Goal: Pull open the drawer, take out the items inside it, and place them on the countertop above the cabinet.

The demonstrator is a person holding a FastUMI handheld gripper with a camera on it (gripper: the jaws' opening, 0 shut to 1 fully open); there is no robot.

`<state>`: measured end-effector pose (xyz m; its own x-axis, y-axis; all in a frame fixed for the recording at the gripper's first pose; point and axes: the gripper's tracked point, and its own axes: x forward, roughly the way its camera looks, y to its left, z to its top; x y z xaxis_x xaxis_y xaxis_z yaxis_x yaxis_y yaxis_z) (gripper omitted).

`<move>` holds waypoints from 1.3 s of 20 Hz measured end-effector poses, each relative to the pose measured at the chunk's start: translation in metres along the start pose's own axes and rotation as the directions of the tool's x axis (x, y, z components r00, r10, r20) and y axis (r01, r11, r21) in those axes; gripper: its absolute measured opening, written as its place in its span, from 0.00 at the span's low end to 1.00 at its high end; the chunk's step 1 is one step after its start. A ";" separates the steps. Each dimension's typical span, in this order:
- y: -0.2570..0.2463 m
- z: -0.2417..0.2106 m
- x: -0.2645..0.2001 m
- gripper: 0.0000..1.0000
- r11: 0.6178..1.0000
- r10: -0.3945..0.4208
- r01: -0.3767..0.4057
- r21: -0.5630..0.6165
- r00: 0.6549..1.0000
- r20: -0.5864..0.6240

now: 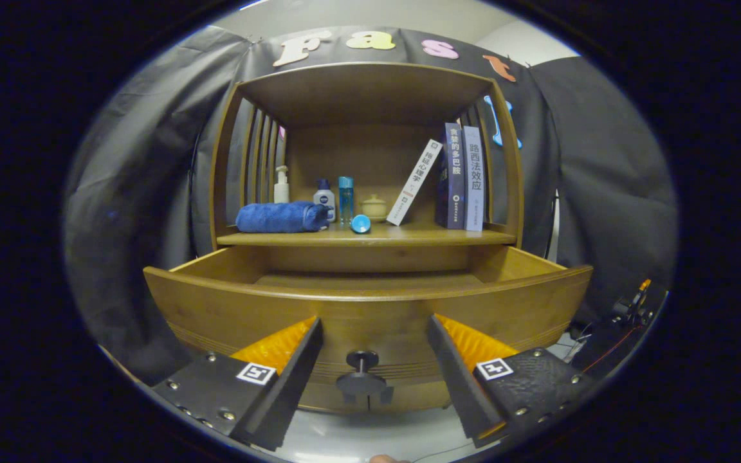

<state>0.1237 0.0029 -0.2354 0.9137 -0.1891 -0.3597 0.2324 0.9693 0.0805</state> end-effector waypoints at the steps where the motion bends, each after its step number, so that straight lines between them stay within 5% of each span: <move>1: 0.000 -0.001 0.000 0.98 1.000 -0.001 0.001 -0.004 1.000 0.001; 26: 0.007 0.021 0.048 0.96 0.990 -0.030 0.034 -0.137 0.999 0.031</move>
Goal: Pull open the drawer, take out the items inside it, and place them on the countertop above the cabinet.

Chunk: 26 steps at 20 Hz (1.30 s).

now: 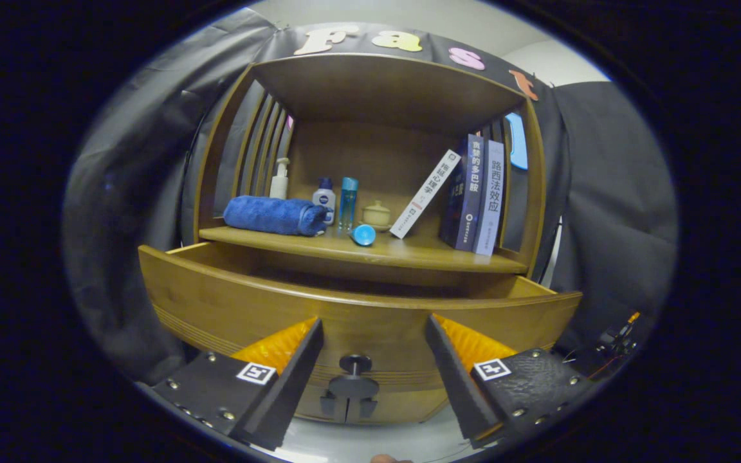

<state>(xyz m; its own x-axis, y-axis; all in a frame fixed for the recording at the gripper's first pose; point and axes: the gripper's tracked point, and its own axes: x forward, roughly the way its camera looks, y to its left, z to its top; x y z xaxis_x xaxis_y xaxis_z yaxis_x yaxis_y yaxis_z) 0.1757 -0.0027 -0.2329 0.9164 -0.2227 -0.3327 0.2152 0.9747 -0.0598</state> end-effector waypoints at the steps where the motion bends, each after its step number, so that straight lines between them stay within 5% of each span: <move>1: -0.001 0.001 0.002 0.96 1.000 0.001 -0.001 -0.009 1.000 0.005; 26: 0.006 0.007 0.075 0.96 0.999 -0.035 0.035 -0.017 0.999 -0.016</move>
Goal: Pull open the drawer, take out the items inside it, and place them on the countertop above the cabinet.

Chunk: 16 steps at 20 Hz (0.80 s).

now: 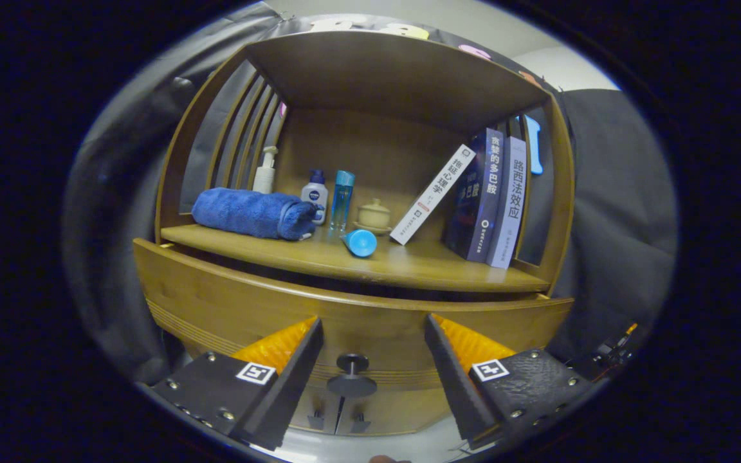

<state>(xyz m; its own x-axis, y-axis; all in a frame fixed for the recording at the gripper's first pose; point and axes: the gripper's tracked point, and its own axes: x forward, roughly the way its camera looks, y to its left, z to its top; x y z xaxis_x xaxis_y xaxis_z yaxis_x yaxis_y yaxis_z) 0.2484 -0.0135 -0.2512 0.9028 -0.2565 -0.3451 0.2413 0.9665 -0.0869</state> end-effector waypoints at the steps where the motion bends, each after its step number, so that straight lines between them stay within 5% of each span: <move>1: 0.000 0.000 0.003 0.96 1.000 0.000 0.000 0.002 1.000 0.000; 16: 0.003 0.004 0.029 0.96 0.999 -0.013 0.014 -0.031 1.000 0.015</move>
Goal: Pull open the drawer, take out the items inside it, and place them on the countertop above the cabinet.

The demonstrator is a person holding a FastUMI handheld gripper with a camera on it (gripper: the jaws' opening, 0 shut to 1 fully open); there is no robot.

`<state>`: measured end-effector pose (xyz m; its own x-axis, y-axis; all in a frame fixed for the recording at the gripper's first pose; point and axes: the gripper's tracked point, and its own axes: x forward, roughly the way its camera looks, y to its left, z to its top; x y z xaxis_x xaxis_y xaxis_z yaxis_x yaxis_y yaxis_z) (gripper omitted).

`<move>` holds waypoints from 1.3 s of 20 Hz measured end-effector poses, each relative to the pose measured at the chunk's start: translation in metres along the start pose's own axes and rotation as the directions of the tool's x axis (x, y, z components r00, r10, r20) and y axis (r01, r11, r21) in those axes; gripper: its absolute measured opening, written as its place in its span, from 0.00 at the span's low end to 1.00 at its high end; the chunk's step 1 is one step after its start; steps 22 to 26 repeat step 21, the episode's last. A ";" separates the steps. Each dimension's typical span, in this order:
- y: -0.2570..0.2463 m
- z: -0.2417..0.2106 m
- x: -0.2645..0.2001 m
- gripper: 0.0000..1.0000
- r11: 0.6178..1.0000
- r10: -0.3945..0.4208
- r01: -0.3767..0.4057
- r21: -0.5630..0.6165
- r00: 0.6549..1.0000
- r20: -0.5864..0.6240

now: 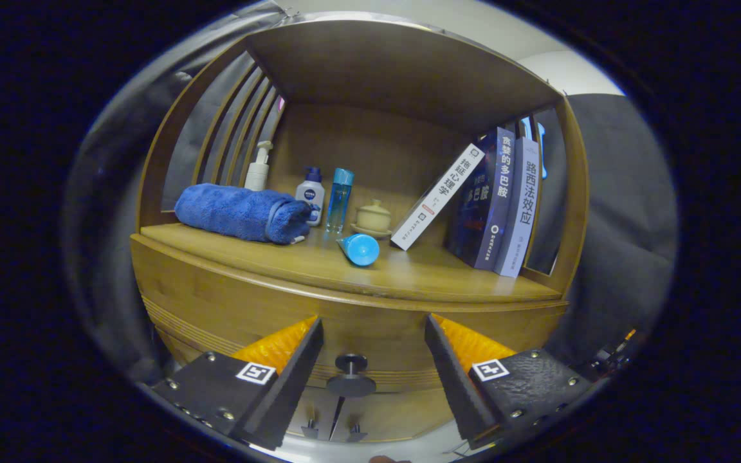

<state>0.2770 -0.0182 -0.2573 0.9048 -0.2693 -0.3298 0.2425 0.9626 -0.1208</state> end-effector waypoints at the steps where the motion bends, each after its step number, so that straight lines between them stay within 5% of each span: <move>1: 0.000 0.000 0.001 0.96 1.000 0.004 -0.004 -0.003 1.000 0.003; 10: -0.014 0.018 -0.009 0.98 1.000 -0.026 0.025 0.014 0.998 0.051; 21: -0.052 0.135 -0.134 0.98 0.992 0.073 -0.094 0.081 0.969 0.237; 26: -0.052 0.135 -0.134 0.98 0.992 0.073 -0.094 0.081 0.969 0.237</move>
